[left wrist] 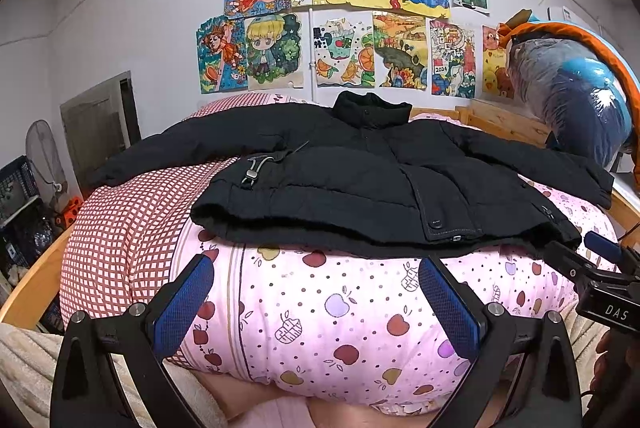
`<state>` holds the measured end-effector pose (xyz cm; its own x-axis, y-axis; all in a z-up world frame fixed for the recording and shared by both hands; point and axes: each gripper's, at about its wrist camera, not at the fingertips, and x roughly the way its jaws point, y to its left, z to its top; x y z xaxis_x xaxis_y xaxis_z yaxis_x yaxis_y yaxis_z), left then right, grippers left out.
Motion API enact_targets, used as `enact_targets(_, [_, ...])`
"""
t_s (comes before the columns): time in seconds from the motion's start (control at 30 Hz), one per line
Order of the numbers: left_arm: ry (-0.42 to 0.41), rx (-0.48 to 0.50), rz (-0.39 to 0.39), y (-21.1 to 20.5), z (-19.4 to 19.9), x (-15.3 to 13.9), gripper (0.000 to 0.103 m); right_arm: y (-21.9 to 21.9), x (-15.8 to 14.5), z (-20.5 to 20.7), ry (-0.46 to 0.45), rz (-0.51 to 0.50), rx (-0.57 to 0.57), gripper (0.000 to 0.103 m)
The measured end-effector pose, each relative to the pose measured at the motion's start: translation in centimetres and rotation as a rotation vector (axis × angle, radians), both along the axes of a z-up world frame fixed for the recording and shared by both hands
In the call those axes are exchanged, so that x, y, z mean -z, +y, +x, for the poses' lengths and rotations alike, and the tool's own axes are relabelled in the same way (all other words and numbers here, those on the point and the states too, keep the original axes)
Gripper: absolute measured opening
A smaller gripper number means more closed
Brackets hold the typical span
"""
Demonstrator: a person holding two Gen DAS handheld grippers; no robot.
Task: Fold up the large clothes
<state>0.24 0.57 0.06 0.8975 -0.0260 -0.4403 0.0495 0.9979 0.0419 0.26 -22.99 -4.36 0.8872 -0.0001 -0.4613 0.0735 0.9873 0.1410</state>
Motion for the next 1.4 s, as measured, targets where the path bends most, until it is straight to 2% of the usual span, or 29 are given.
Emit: enact_targets(1.4, [-0.009, -0.008, -0.001, 0.54, 0.02, -0.20, 0.103, -0.30, 0.61, 0.09, 0.007, 0.008, 0.001, 0.102])
